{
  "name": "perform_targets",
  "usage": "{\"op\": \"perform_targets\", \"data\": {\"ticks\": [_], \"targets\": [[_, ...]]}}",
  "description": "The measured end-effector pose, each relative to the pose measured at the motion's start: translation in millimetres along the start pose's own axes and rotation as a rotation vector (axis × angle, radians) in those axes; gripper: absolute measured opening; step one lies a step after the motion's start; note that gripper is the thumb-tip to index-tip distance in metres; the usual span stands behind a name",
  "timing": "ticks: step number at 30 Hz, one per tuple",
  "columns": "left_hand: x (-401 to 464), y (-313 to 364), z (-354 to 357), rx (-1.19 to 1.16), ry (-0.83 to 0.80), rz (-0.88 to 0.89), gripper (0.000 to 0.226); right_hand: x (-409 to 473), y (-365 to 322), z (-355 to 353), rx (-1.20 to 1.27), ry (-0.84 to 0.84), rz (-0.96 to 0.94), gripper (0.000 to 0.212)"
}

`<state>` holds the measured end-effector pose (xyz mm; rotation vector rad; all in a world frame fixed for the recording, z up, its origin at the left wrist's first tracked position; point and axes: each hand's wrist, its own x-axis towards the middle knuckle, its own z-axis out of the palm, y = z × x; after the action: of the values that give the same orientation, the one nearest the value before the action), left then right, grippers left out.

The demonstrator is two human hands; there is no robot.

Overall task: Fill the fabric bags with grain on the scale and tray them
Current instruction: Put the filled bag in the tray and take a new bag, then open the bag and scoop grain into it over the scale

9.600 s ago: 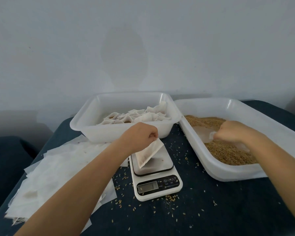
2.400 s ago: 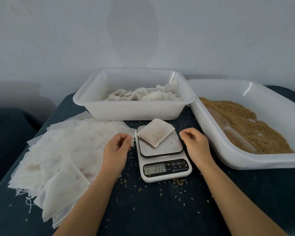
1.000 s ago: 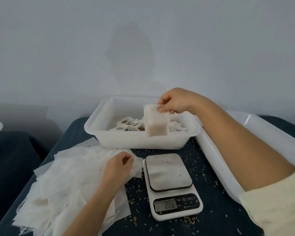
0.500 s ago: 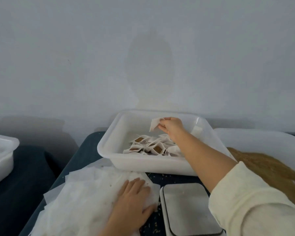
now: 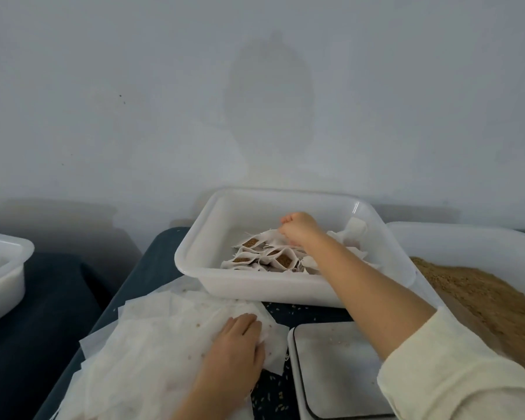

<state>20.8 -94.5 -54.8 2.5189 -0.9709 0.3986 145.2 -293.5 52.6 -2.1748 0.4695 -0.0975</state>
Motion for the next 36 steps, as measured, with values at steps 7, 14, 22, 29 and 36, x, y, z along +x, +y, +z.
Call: {"op": "perform_targets", "data": {"ticks": [7, 14, 22, 29, 36], "targets": [[-1.4, 10.1, -13.9, 0.121, 0.089, -0.099, 0.034, -86.5, -3.0, -15.2, 0.368, -0.027, -0.198, 0.018], [10.0, 23.6, -55.7, -0.259, 0.330, -0.314, 0.025, -171.3, 27.3, -7.1, 0.280, -0.243, -0.259, 0.017], [-12.4, 62.5, -68.6, -1.590, 0.200, -0.725, 0.024, -208.0, 59.2, -0.3, 0.526, -0.391, -0.037, 0.032], [-26.0, 77.5, -59.4, -1.676, 0.156, -0.762, 0.024, -222.4, 78.3, -14.6, 0.636, -0.395, 0.062, 0.016], [-30.7, 72.2, -45.0, -1.471, 0.138, -0.829, 0.021, -230.9, 88.8, -32.0, 0.710, -0.504, 0.125, 0.005]]}}
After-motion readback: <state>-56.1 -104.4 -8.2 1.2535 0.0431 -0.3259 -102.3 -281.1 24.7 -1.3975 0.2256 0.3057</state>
